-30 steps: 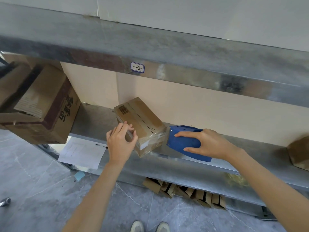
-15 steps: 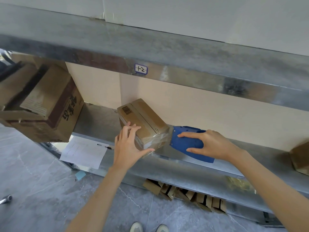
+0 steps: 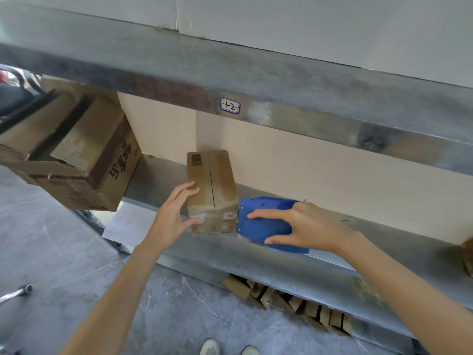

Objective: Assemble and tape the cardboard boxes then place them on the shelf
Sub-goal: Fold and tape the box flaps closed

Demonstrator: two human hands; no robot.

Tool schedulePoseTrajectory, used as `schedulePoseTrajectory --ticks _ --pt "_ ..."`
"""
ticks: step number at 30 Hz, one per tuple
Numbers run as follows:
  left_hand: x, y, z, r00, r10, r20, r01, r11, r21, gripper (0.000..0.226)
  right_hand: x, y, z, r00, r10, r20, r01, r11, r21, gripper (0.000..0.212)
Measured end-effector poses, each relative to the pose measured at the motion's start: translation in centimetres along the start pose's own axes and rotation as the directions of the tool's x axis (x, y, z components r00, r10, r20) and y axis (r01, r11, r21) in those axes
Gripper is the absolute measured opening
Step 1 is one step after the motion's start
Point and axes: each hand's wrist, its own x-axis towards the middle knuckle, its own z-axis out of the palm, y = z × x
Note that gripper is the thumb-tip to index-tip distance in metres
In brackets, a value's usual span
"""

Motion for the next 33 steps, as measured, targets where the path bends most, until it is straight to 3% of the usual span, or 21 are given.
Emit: schedulePoseTrajectory --ticks 4,33 --pt "0.0 -0.5 0.1 1.000 -0.012 0.017 0.013 0.998 -0.061 0.077 1.1 0.4 0.1 1.000 -0.005 -0.009 0.005 1.000 -0.013 0.052" --pt "0.3 -1.5 0.1 0.999 0.033 0.018 -0.033 0.999 0.018 0.072 -0.2 3.8 -1.7 0.999 -0.014 0.030 0.011 0.994 0.108 0.050"
